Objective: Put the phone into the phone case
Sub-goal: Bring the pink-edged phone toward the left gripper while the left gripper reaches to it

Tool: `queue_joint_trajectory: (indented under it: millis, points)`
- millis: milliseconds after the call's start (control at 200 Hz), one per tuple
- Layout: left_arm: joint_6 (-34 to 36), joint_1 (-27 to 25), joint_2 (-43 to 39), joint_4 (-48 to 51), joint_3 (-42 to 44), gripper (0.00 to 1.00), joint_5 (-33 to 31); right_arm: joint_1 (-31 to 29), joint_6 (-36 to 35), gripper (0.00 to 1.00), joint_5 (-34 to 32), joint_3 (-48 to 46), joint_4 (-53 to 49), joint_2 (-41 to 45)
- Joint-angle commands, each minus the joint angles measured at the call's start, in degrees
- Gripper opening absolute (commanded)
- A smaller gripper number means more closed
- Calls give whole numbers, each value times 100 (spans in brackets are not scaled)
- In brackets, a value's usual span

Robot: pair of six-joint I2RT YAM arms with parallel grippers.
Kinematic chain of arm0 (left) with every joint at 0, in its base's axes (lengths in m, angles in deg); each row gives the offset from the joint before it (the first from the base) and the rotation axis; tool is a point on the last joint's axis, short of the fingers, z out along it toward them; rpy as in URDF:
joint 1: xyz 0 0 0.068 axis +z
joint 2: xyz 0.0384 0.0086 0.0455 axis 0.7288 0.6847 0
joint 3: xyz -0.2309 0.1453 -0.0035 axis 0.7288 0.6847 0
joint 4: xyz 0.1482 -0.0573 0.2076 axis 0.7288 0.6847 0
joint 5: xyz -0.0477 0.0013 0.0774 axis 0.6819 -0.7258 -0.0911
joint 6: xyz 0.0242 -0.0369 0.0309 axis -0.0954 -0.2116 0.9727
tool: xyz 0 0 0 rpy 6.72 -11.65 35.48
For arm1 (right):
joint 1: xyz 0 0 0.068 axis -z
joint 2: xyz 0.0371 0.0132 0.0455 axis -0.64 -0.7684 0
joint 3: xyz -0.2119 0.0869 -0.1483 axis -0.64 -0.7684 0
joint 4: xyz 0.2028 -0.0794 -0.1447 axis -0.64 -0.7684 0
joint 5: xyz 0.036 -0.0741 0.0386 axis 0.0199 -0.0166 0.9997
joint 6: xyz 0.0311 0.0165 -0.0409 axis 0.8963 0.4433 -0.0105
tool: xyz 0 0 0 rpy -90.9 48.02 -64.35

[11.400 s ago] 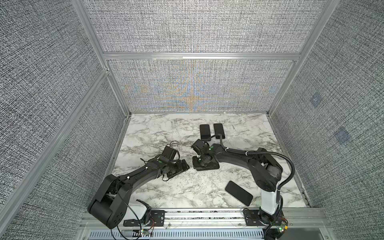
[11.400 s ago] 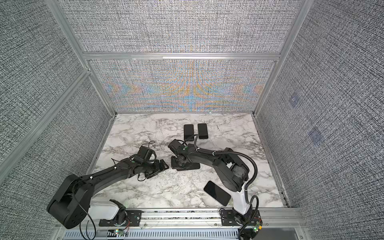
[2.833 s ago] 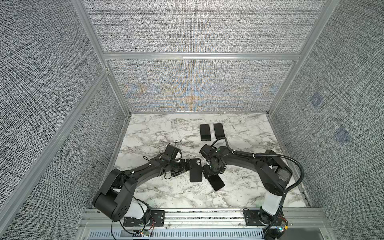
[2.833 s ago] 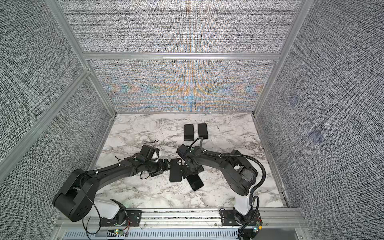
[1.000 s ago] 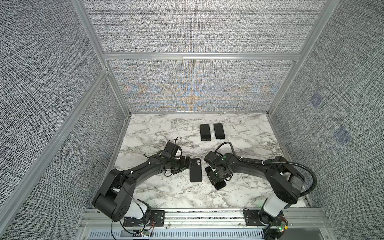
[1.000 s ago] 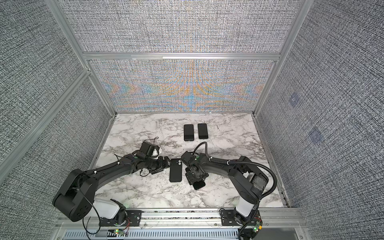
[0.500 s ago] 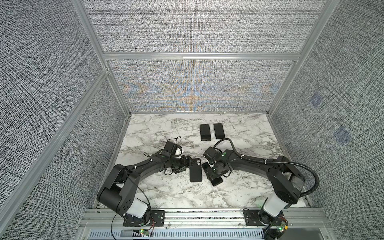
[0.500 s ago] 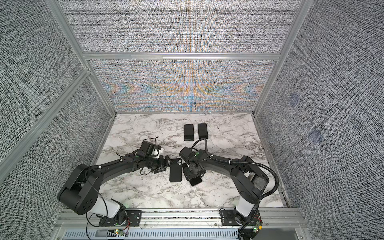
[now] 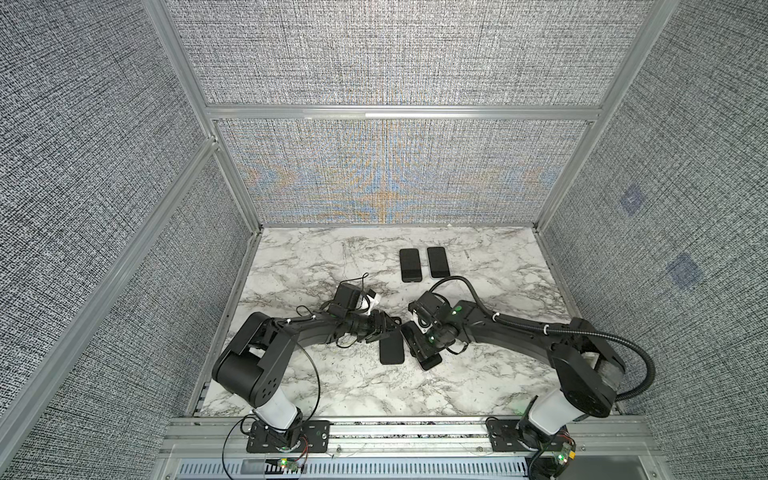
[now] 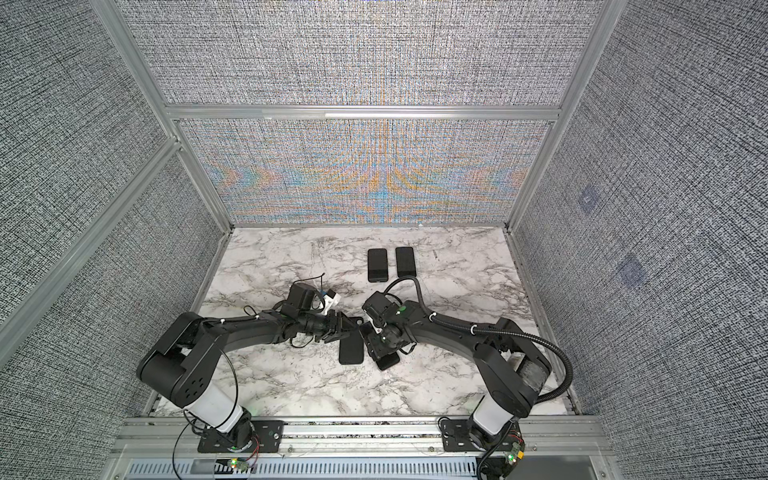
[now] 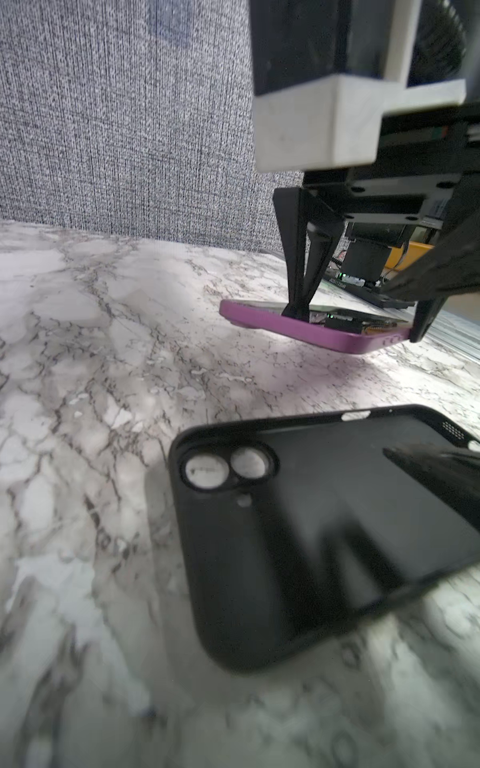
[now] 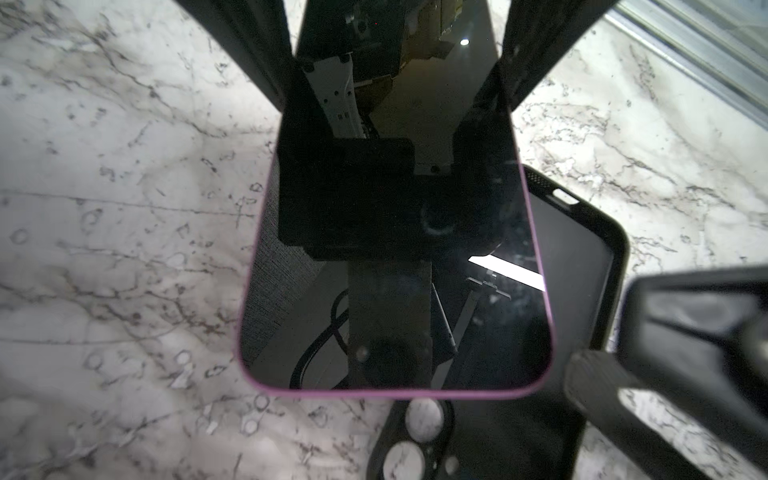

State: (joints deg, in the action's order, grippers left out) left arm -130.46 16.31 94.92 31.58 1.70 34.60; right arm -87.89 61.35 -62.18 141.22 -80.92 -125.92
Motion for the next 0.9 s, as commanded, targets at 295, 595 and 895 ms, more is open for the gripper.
queue_joint_trajectory:
  millis: [295,595,895]
  points:
    - [-87,-153,-39,-702,46,33,269,4,-193,66,240,2,324,144]
    - [-110,-158,-86,-715,108,16,214,11,-178,67,267,-87,428,289]
    - [-266,-152,-257,-715,189,8,156,11,-248,70,228,-177,431,135]
